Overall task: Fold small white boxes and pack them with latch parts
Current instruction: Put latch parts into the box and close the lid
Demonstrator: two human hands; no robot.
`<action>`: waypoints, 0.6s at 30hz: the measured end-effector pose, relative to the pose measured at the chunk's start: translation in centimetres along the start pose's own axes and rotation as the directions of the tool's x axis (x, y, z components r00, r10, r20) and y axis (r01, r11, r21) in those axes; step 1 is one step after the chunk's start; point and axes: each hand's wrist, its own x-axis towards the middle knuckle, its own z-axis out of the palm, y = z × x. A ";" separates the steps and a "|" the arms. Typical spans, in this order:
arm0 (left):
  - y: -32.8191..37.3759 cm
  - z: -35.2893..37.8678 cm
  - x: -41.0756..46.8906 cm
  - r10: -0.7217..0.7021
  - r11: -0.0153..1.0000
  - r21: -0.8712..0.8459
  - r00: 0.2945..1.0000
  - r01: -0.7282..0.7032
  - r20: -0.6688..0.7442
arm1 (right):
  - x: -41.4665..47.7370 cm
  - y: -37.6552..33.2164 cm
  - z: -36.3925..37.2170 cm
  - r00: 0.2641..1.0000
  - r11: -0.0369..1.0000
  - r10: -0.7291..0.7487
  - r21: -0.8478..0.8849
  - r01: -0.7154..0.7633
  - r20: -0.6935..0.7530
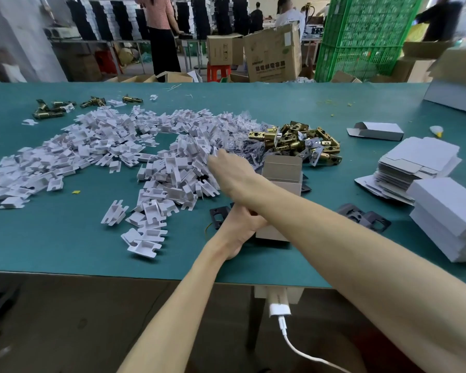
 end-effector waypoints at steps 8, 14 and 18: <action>-0.1 0.0 0.0 -0.061 0.991 -0.120 0.998 0.060 -0.002 | -4.0 4.3 -6.2 0.973 0.932 0.062 0.361 0.024 -0.223; 0.0 -0.1 0.0 -0.071 0.987 -0.145 0.997 0.071 0.009 | -7.2 9.0 -7.3 0.953 0.880 0.159 0.475 -0.018 -0.257; -0.1 -0.6 0.0 -0.068 0.985 -0.158 0.998 0.070 0.015 | -8.6 9.9 -6.3 0.955 0.870 0.136 0.493 0.012 -0.263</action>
